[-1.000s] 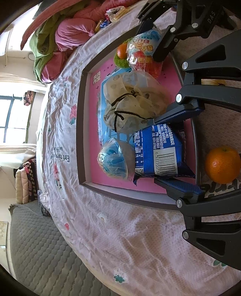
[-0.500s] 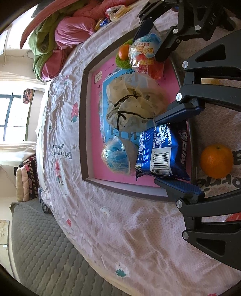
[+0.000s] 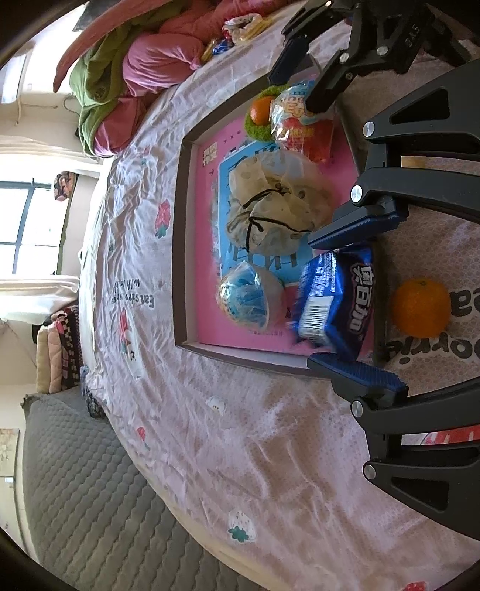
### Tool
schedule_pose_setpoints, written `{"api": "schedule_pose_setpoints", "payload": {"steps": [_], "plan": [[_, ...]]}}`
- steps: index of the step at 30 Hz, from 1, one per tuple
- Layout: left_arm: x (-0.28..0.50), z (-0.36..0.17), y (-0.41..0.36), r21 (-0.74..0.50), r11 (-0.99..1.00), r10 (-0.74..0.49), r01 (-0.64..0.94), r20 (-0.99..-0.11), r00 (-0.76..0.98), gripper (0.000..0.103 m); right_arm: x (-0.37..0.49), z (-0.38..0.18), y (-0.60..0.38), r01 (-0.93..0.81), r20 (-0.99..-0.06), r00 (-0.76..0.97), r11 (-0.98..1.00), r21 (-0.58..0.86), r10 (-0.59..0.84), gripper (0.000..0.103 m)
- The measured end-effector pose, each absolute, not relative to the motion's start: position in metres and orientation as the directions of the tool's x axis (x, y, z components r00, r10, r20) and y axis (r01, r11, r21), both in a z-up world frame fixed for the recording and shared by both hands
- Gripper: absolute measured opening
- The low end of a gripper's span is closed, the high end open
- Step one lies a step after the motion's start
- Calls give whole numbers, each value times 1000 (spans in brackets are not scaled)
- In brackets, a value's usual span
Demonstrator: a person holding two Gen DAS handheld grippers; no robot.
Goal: Organize objects
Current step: 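Lower the packet into the tray with the left tool while the right tool releases the egg, then withdraw both open tools toward the loose orange and round bun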
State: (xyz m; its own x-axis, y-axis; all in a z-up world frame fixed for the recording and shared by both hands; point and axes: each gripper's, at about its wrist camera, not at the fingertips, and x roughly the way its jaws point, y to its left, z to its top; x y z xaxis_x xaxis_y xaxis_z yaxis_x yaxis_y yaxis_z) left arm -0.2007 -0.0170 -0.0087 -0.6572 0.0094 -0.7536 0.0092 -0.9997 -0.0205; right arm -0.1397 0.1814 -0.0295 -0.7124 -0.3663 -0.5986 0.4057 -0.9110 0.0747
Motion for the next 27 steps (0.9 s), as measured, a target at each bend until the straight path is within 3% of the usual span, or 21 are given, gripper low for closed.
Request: {"api": "schedule_pose_setpoints", "payload": {"steps": [27], "plan": [[-152, 23, -32, -40, -999, 11, 24, -709, -705, 60, -94, 2, 165, 475, -515, -738, -878, 63, -436, 67]]}}
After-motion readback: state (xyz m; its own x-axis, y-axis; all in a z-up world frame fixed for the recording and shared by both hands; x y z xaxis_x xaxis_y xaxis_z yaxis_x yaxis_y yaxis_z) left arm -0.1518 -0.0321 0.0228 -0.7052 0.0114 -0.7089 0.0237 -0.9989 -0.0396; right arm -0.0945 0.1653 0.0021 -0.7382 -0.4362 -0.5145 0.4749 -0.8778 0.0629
